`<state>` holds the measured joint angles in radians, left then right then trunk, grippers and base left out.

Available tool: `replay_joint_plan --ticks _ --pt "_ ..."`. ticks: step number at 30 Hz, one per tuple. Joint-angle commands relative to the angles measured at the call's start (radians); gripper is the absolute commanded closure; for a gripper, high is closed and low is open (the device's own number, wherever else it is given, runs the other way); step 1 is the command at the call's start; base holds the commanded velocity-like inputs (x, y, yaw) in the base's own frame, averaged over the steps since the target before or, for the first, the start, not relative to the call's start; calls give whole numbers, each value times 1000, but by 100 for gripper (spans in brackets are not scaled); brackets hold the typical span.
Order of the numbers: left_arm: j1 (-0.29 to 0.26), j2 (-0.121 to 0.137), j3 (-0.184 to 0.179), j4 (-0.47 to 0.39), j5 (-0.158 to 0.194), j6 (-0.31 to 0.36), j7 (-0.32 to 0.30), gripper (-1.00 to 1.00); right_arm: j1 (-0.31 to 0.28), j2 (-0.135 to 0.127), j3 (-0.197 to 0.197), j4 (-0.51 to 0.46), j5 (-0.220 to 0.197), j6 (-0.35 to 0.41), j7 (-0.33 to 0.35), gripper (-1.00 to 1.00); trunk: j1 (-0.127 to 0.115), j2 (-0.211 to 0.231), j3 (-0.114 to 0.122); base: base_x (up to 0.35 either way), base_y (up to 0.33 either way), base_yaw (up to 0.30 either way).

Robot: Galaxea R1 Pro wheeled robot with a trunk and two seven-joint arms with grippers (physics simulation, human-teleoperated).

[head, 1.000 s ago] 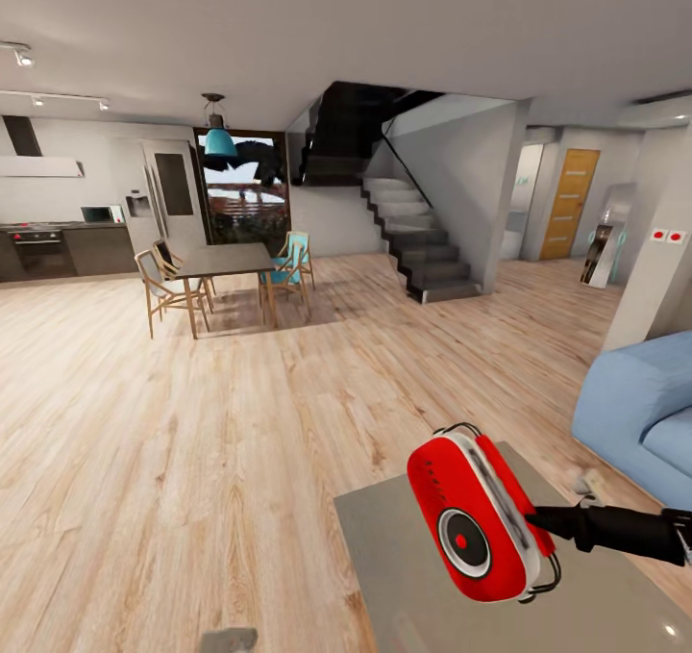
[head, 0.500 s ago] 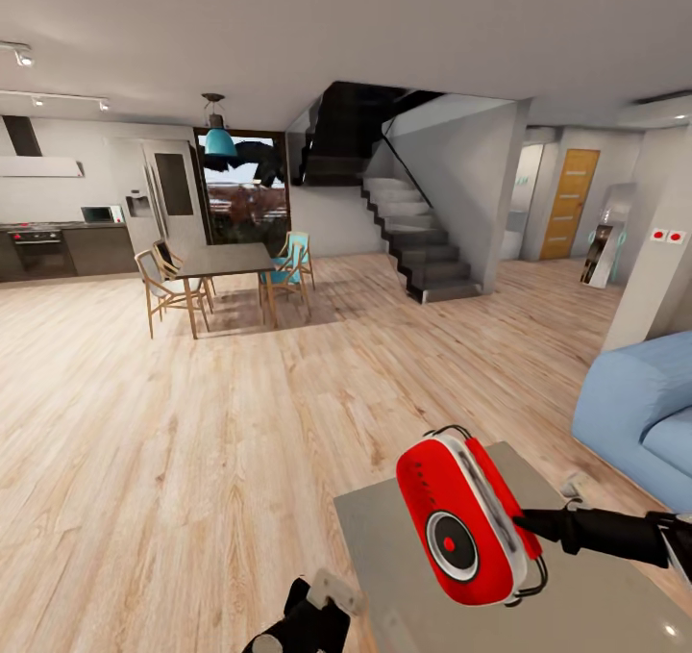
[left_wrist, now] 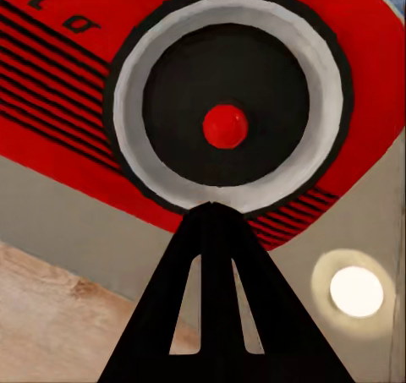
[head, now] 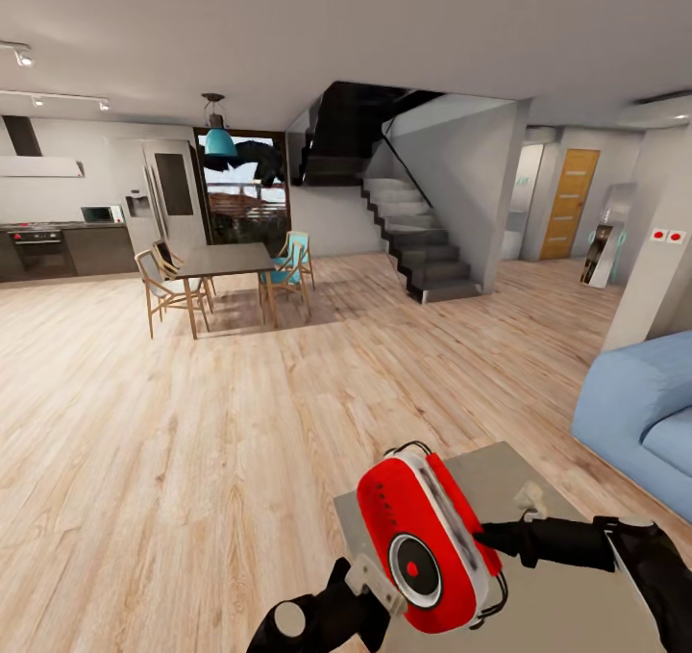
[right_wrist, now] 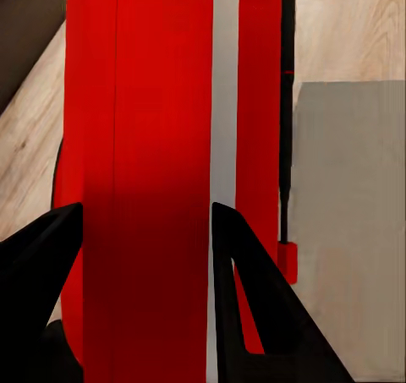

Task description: Turn on the radio receiver that's on the table in the living room.

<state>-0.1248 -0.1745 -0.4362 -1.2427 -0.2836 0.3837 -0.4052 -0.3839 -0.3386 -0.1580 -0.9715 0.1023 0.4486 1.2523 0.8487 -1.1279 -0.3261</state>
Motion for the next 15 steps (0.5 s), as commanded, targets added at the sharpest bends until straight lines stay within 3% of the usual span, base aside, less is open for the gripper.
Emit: replay_joint_plan --ticks 1,6,11,15 --pt "0 0 -1 -10 0 0 -1 100 -1 0 4 0 -2 -2 -1 100 0 0 0 0 0 0" --pt "-6 0 -2 -57 -2 1 -1 100 -1 2 17 2 -3 -2 0 100 0 0 0 0 0 0" --pt "-40 0 0 -49 -6 1 0 100 -1 4 18 2 -3 -3 8 100 0 0 0 0 0 0" --pt "-52 0 1 -28 -5 1 1 100 -1 21 24 3 -3 -4 9 100 0 0 0 0 0 0"
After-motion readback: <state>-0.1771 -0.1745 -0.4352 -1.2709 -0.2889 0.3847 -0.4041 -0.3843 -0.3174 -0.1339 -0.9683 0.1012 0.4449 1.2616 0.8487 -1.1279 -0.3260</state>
